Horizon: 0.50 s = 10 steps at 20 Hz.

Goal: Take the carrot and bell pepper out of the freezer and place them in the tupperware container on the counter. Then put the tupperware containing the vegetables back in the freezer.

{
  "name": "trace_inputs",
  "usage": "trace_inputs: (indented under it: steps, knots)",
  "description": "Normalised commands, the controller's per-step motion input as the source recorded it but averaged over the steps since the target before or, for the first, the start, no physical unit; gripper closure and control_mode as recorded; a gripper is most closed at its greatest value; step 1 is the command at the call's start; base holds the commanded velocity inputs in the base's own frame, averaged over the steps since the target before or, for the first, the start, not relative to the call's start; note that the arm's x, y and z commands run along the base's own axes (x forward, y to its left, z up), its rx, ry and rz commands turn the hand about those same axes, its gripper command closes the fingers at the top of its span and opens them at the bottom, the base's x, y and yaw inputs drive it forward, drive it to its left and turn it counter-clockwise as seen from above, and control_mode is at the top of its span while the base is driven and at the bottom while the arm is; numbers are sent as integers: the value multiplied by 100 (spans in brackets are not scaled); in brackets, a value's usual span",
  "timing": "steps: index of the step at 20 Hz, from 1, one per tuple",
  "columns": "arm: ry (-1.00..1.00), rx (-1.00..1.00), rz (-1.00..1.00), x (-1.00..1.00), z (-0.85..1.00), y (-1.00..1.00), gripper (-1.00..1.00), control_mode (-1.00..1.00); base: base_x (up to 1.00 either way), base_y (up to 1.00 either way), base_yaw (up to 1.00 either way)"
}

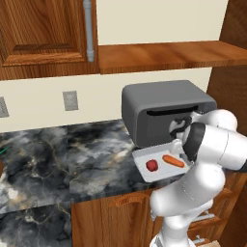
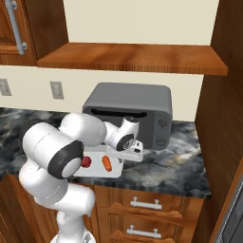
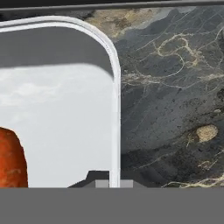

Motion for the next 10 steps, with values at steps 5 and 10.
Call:
trace_inputs:
  steps: [5, 10]
  knots:
    - [0, 3, -15, -28, 58, 23, 100, -100, 0, 0, 0]
    - [3, 7, -5, -54, 74, 12, 100, -100, 0, 0, 0]
